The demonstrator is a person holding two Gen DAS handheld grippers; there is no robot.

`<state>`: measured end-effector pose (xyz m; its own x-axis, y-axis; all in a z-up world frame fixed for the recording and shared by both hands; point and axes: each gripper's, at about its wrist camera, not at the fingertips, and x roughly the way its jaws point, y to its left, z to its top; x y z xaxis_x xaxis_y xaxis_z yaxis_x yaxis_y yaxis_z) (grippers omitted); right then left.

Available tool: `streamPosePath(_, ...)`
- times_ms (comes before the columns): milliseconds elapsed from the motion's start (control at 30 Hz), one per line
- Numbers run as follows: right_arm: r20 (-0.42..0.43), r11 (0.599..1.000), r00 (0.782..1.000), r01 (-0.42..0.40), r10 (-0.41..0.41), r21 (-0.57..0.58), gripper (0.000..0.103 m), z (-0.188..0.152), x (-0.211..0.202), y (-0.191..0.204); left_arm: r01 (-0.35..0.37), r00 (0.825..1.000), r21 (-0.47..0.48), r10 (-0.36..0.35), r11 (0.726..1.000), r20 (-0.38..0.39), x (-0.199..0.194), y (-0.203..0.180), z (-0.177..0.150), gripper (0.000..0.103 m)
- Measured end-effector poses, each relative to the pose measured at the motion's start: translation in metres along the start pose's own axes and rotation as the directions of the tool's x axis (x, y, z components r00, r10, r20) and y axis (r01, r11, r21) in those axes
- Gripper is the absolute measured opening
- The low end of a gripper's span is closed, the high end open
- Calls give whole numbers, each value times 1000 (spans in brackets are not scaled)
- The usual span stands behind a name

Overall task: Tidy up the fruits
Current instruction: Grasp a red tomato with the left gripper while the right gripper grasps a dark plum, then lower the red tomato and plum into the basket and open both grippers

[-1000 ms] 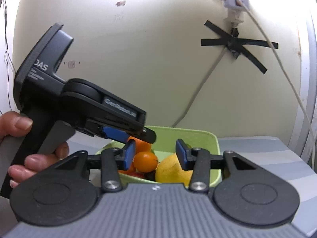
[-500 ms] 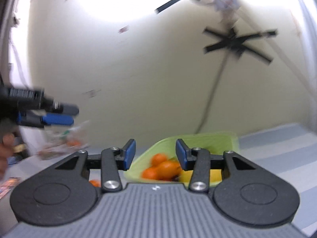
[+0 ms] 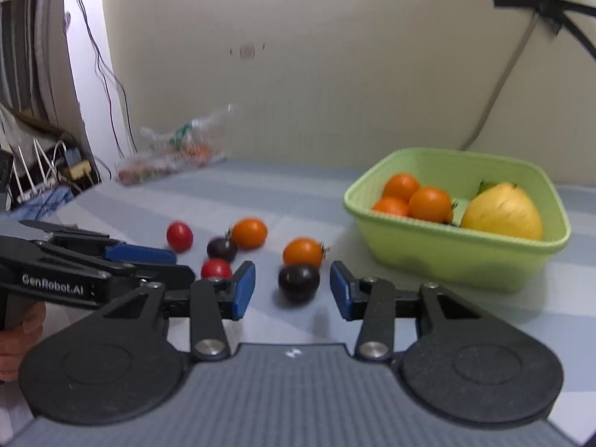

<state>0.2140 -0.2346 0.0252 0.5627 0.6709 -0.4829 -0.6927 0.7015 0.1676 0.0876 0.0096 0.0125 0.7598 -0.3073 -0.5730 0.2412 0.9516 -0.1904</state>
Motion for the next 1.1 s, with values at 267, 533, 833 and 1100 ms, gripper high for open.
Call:
streamPosePath(267, -49, 1000, 998, 31, -31, 0, 46, 1, 11, -3, -25, 1000, 38, 26, 999, -14, 23, -7, -3, 43)
streamPosePath(533, -89, 1000, 996, 28, -29, -4, 30, 2, 18, -3, -61, 998, 66, 60, 996, 17, 23, -11, -7, 27)
streamPosePath(833, -84, 999, 996, 37, -38, -17, 30, -11, -8, 0, 44, 999, 75, -44, 996, 5, 7, -25, -20, 27)
streamPosePath(1100, 25, 990, 991, 134, -135, 42, 30, -26, -60, -18, 176, 984, 118, -175, 977, -18, 7, -65, -13, 27)
